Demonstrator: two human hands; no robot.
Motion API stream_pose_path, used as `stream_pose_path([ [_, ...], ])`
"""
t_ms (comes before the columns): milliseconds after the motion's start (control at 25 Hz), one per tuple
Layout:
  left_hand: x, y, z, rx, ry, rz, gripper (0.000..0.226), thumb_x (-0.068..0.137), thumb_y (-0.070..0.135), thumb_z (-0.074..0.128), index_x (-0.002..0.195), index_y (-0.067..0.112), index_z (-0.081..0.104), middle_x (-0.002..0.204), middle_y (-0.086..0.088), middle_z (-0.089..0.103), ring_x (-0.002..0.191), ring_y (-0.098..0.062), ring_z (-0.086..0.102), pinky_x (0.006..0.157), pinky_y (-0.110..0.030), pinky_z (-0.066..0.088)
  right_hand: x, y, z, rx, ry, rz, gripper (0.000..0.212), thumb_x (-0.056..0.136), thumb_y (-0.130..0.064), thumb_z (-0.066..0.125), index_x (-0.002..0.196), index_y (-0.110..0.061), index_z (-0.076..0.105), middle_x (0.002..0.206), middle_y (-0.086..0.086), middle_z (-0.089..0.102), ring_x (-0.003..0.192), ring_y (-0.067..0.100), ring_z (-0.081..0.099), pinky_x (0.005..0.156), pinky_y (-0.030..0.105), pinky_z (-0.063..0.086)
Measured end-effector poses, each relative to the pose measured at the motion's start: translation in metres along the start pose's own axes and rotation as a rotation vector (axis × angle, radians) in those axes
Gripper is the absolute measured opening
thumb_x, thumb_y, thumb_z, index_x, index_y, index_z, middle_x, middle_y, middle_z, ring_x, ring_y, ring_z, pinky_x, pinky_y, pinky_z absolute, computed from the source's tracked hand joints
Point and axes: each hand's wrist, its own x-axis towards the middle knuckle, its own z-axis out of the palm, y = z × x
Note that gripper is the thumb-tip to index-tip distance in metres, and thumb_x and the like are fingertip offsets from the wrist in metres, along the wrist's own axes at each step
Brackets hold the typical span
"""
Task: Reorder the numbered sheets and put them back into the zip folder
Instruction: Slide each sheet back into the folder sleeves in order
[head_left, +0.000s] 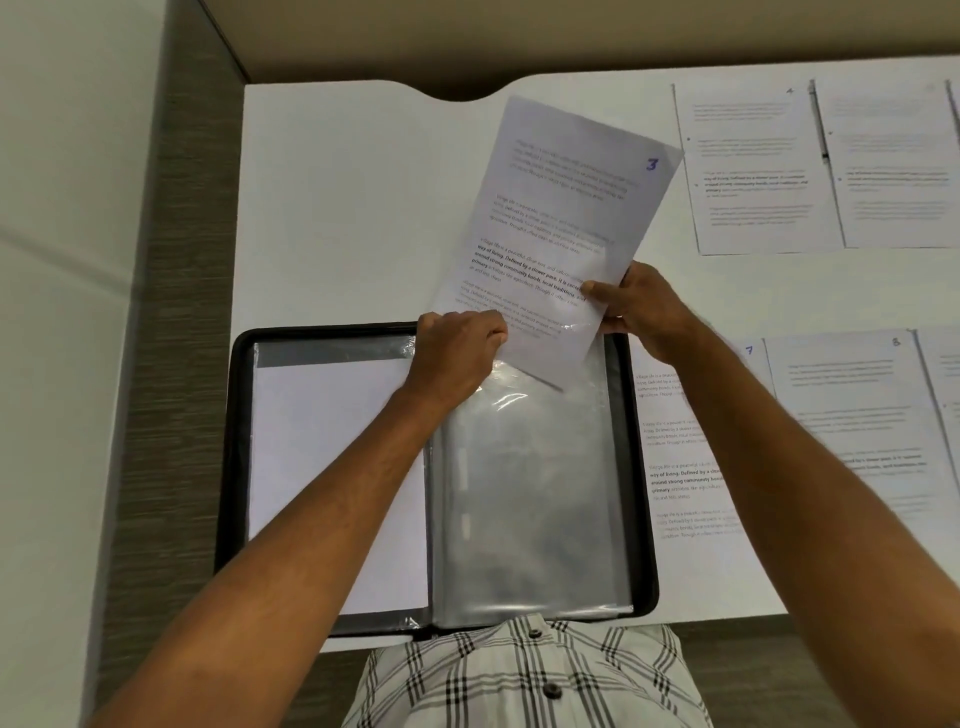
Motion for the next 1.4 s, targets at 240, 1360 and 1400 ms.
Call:
stream_pose_path([
  [240,-0.005,0.001,0.002,0.082,-0.019,0.039,0.022,0.103,0.015,0.044,0.091,0.026,0.059,0.060,0.012,0.046,0.064,-0.019,0.050,0.080,-0.037,0.028,0.005,-0.011,0.003,0.366,0.321,-0.159,0.043,0.100,-0.021,0.070,0.140,-0.012,0.059,0.130,0.008,0.073,0.115,0.028,0.073,0.084,0.047,0.064],
  [1360,-0.003,0.004,-0.002,0.113,0.043,0.014,0.011,0.100,0.027,0.057,0.096,0.025,0.067,0.094,0.006,0.067,0.091,-0.019,0.058,0.085,-0.038,0.024,0.010,0.006,-0.006,-0.034,-0.086,0.049,0.037,0.102,-0.021,0.067,0.138,-0.012,0.061,0.124,0.008,0.076,0.112,0.029,0.074,0.099,0.054,0.059],
  [1400,-0.003,0.003,-0.003,0.109,0.040,0.005,0.009,0.100,0.029,0.058,0.097,0.025,0.066,0.095,0.006,0.068,0.094,-0.020,0.059,0.088,-0.039,0.024,0.010,0.004,-0.007,-0.038,-0.094,0.045,0.037,0.102,-0.021,0.066,0.138,-0.012,0.061,0.125,0.008,0.076,0.112,0.029,0.074,0.098,0.053,0.059],
])
